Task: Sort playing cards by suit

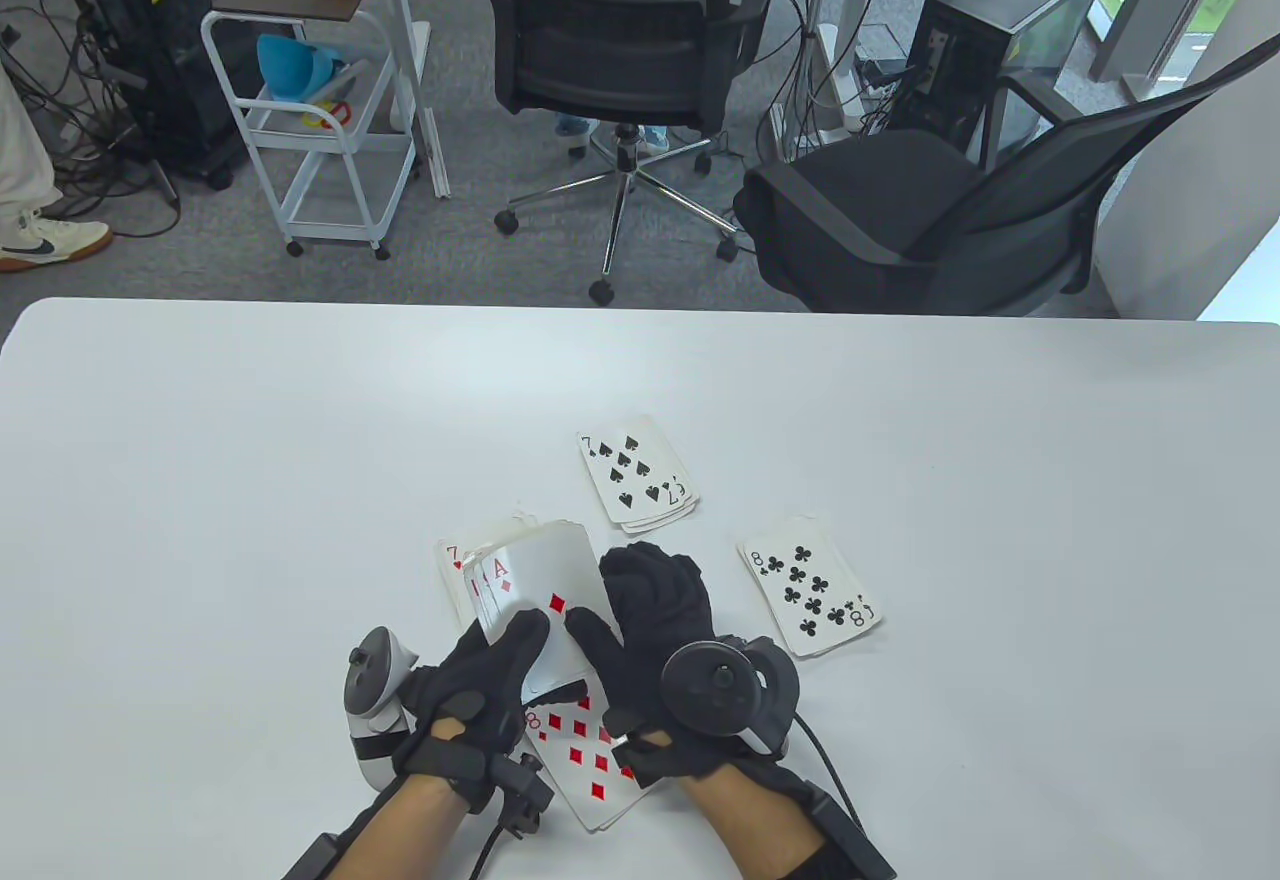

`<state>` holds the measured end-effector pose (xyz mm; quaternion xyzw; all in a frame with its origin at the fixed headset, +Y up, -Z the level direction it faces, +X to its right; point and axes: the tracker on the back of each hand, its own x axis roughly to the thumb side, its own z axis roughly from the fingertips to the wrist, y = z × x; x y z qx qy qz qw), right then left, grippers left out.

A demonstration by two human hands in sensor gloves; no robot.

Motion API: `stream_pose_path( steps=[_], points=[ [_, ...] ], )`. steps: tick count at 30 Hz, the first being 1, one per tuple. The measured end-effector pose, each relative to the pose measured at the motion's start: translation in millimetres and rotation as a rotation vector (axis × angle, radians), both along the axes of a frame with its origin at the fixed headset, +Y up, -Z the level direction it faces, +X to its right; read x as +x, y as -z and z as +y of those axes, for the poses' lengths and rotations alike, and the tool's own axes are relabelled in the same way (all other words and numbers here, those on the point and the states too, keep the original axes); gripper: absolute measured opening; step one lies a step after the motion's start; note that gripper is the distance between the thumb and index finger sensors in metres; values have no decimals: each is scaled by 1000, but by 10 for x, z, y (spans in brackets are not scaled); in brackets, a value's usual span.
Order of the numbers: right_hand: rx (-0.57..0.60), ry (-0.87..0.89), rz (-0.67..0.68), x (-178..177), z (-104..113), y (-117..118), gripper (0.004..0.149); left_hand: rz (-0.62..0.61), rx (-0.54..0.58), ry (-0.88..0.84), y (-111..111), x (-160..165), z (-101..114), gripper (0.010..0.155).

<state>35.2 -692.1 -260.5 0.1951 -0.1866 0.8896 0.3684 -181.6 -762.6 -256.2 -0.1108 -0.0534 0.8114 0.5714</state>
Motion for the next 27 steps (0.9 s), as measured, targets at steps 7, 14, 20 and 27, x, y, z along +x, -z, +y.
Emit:
stream_pose_path(
  steps=[7, 14, 20, 27],
  points=[
    [12, 0, -23, 57, 24, 22, 39, -1, 1, 7, -1, -1, 0, 54],
    [10, 12, -49, 102, 27, 41, 43, 3, 5, 4, 1, -5, 4, 55],
    [17, 39, -103, 269, 90, 104, 41, 21, 14, -3, 5, -29, 22, 54],
    [-21, 80, -175, 530, 103, 210, 39, 70, 46, -62, 22, -145, 128, 53]
  ],
)
